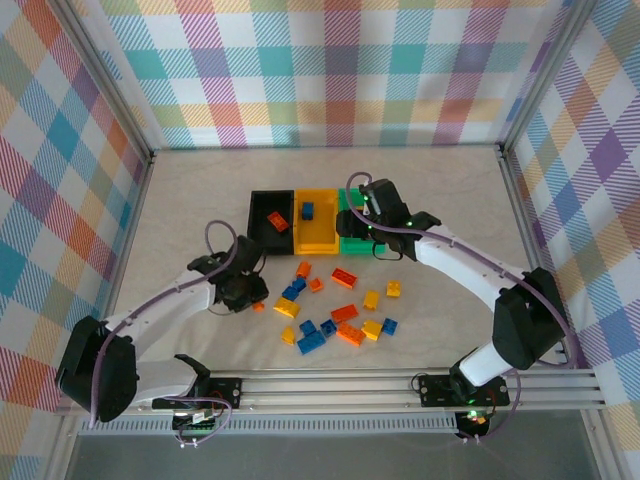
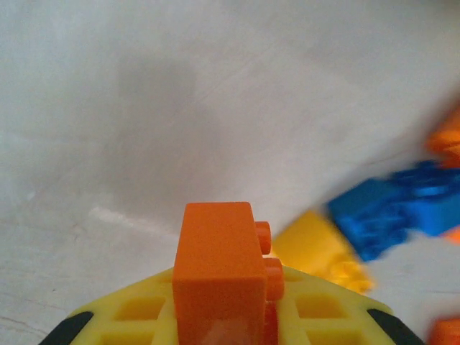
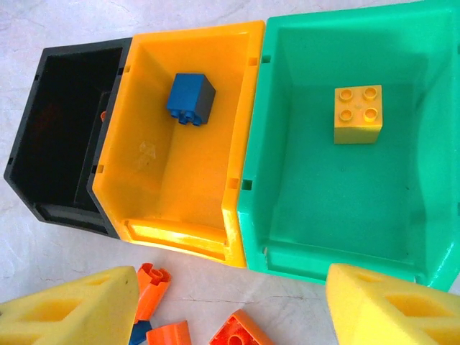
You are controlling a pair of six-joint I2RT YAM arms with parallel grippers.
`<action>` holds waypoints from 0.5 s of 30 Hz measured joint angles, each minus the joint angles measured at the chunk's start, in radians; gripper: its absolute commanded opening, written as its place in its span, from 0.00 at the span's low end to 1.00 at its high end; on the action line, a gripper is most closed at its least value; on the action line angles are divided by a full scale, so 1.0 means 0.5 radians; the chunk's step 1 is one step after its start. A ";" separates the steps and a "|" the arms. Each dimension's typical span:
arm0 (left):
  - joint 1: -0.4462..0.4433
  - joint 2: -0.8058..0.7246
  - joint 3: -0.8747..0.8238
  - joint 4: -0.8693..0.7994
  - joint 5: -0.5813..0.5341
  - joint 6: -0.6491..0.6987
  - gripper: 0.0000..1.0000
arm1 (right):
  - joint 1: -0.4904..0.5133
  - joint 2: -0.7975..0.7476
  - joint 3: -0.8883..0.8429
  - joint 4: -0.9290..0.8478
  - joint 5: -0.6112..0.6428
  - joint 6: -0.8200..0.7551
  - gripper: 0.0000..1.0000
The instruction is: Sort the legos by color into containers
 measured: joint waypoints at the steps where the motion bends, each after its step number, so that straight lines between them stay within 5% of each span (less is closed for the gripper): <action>1: 0.007 0.000 0.084 0.002 -0.024 0.022 0.13 | 0.000 -0.008 -0.005 -0.001 0.000 0.000 0.70; 9: 0.088 0.581 0.980 0.071 -0.397 0.342 0.11 | 0.000 -0.032 -0.047 -0.002 0.000 0.008 0.71; 15: 0.188 1.091 1.280 0.053 -0.555 0.460 0.11 | 0.000 -0.052 -0.076 -0.003 -0.001 0.016 0.71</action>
